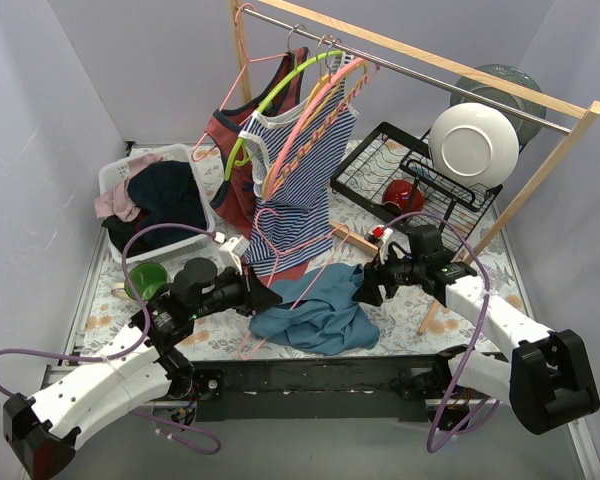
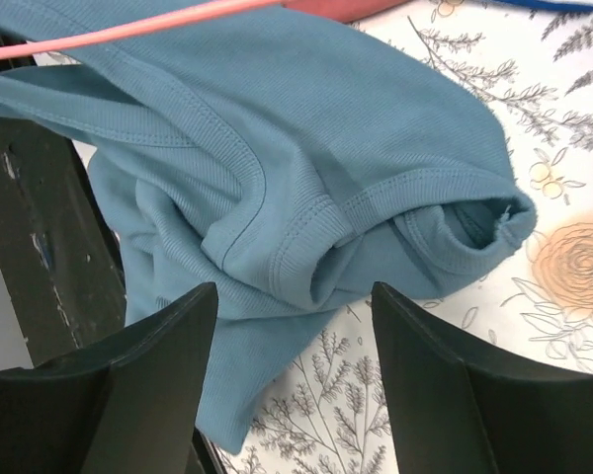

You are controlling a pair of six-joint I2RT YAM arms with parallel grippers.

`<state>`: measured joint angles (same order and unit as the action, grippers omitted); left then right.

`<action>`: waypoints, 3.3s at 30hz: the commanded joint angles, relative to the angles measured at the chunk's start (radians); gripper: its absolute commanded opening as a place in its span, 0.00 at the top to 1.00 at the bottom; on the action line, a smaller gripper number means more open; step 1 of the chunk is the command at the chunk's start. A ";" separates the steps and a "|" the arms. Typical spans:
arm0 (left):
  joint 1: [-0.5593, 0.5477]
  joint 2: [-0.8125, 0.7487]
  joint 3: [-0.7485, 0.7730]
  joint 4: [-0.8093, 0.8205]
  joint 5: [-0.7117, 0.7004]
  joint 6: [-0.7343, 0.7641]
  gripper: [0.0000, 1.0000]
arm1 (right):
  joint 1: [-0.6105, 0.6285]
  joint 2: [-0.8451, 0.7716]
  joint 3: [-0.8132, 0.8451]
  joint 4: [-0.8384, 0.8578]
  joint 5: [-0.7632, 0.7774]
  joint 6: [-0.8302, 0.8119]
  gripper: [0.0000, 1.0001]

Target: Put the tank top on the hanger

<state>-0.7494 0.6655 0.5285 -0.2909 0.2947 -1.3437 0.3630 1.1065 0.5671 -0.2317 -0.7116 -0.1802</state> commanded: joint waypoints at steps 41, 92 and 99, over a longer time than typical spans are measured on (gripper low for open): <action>0.002 -0.161 0.059 -0.088 0.086 0.132 1.00 | -0.035 0.202 0.510 0.072 0.514 0.262 0.99; 0.002 -0.006 -0.012 0.239 0.084 0.166 1.00 | -0.036 0.125 0.584 -0.086 -0.199 0.102 0.92; 0.002 -0.067 -0.001 0.234 0.043 0.190 1.00 | -0.033 0.072 0.478 -0.173 -0.108 -0.045 0.83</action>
<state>-0.7490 0.6529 0.5171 -0.1009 0.3614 -1.1820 0.3340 1.2251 1.0538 -0.3473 -0.8398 -0.1116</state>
